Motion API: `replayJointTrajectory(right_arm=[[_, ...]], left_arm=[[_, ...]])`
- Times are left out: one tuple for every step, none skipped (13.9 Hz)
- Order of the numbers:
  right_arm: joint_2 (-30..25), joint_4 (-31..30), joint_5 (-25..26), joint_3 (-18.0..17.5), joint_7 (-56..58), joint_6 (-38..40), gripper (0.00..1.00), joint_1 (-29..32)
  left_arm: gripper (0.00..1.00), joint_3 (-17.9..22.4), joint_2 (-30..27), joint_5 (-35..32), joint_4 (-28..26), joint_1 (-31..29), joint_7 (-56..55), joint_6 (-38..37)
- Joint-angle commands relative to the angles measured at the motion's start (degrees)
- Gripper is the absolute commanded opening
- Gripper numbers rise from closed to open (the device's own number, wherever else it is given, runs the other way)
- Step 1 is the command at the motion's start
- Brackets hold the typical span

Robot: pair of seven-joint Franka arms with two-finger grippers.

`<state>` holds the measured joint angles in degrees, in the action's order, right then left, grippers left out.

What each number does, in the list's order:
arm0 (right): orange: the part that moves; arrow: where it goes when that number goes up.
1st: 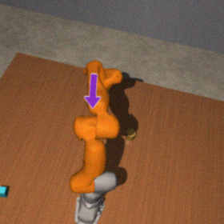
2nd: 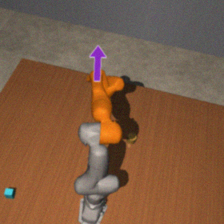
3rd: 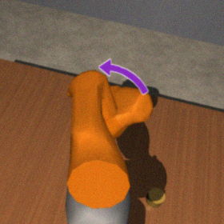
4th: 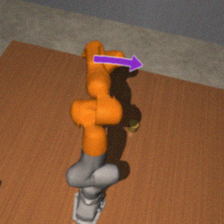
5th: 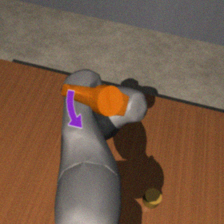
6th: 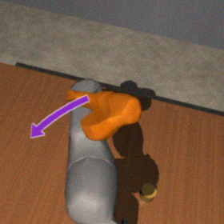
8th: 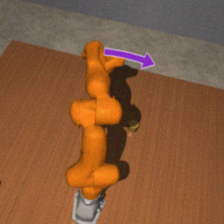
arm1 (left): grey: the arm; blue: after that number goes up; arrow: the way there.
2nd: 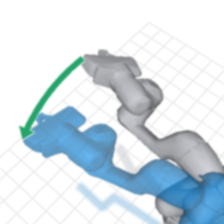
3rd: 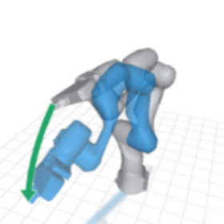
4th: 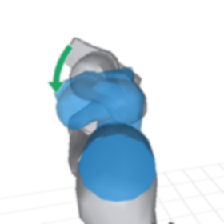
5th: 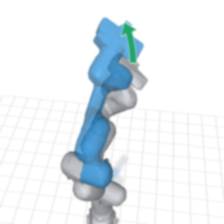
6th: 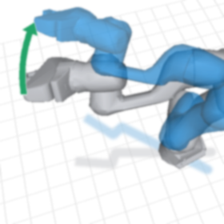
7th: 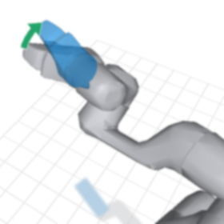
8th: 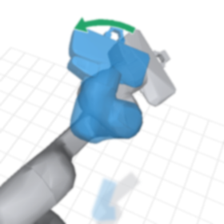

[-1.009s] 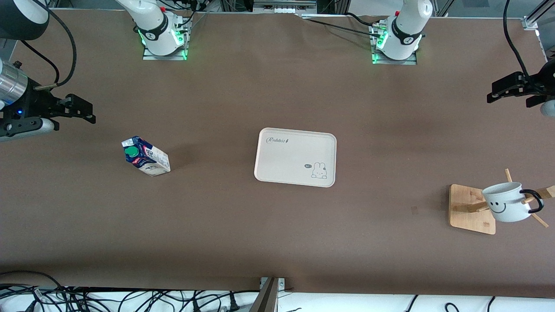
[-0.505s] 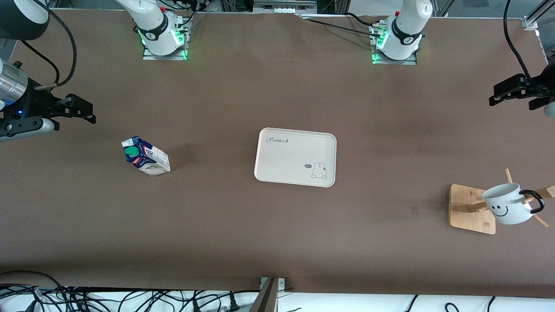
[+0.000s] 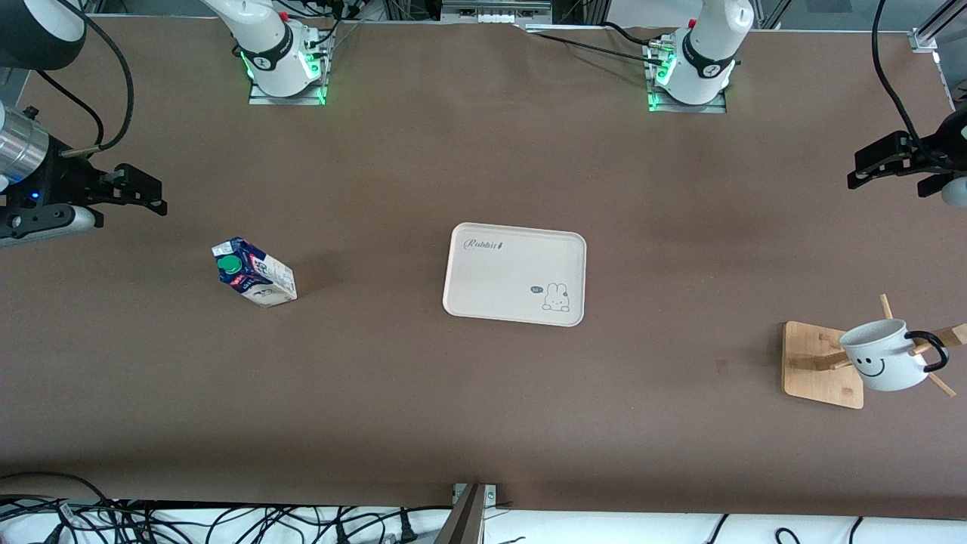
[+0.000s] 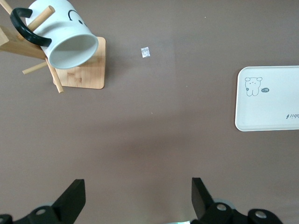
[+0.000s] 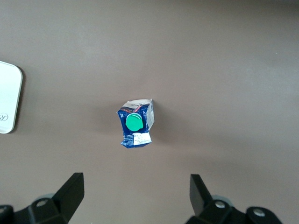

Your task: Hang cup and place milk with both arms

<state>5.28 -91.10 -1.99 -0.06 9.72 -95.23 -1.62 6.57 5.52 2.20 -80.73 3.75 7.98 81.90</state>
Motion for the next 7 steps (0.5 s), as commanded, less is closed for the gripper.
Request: replayJointTrajectory(right_arm=[[0.17,1.01,-0.12,-0.46,0.04,1.01,1.0,0.39],[0.17,1.01,-0.12,-0.46,0.04,0.93,1.0,0.39],[0.17,1.01,-0.12,-0.46,0.13,0.93,1.0,0.39],[0.17,1.01,-0.12,-0.46,0.21,1.01,1.0,0.39],[0.17,1.01,-0.2,-0.38,0.22,1.01,1.0,0.39],[0.26,1.01,-0.21,-0.38,0.22,1.01,1.0,0.48],[0.26,1.01,-0.21,-0.29,0.22,1.1,1.0,0.48]], left_arm=[[1.0,0.46,-1.13,-0.62,-0.57,0.47,0.28,-0.07],[1.0,0.46,-1.13,-0.62,-0.57,0.3,-0.07,-0.07],[1.0,0.46,-1.13,-0.53,-0.57,0.21,-0.33,-0.07],[1.0,0.55,-1.13,-0.53,-0.57,0.04,-0.69,-0.07],[1.0,0.64,-1.04,-0.44,-0.57,-0.05,-1.82,0.02],[1.0,0.73,-0.87,-0.44,-0.4,-0.05,-3.92,0.02],[1.0,0.64,-0.87,-0.53,-0.22,-0.05,-6.2,0.02]])
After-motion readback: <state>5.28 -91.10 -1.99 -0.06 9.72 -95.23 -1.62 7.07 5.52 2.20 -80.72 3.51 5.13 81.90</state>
